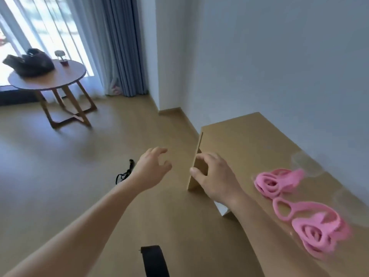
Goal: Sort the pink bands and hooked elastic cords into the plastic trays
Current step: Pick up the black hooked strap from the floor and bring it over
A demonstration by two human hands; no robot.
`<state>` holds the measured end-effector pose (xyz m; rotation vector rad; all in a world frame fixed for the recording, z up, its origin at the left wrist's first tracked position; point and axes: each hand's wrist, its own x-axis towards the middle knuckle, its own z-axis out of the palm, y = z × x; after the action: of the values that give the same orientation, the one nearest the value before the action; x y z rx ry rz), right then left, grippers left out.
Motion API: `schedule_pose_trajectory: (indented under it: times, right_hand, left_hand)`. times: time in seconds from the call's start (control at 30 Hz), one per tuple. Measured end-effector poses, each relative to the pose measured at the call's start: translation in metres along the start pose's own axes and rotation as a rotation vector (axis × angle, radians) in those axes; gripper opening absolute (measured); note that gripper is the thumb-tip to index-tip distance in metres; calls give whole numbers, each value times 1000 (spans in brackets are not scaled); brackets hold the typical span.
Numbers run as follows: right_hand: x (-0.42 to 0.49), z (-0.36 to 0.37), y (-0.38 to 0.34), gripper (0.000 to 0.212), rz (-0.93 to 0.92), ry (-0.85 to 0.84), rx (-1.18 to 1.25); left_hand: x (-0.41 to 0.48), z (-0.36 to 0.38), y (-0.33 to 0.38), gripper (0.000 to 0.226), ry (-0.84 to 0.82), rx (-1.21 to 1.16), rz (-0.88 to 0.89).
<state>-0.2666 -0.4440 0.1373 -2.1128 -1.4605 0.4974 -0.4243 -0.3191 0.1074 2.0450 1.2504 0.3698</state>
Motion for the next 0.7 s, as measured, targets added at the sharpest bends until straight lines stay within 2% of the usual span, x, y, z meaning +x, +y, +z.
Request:
schedule_pose_trajectory:
  times: [0.2,0.4,0.57,0.7]
  right_hand:
    - [76,41,-18,47,-125,-111,71]
    - [187,62,-19,46,-173,-210,189]
    - [267,85,-41,43,-242,-318,227]
    - [319,106,-67,40,-295,-377,232]
  left_hand:
    - [35,-30,-63,40,143,-146,-180]
    - [84,-62,-83,32,221,-316,-347]
    - [119,-96,-103,19,373,-411,-410]
    - [140,-109,-137,28,433,-534,-447]
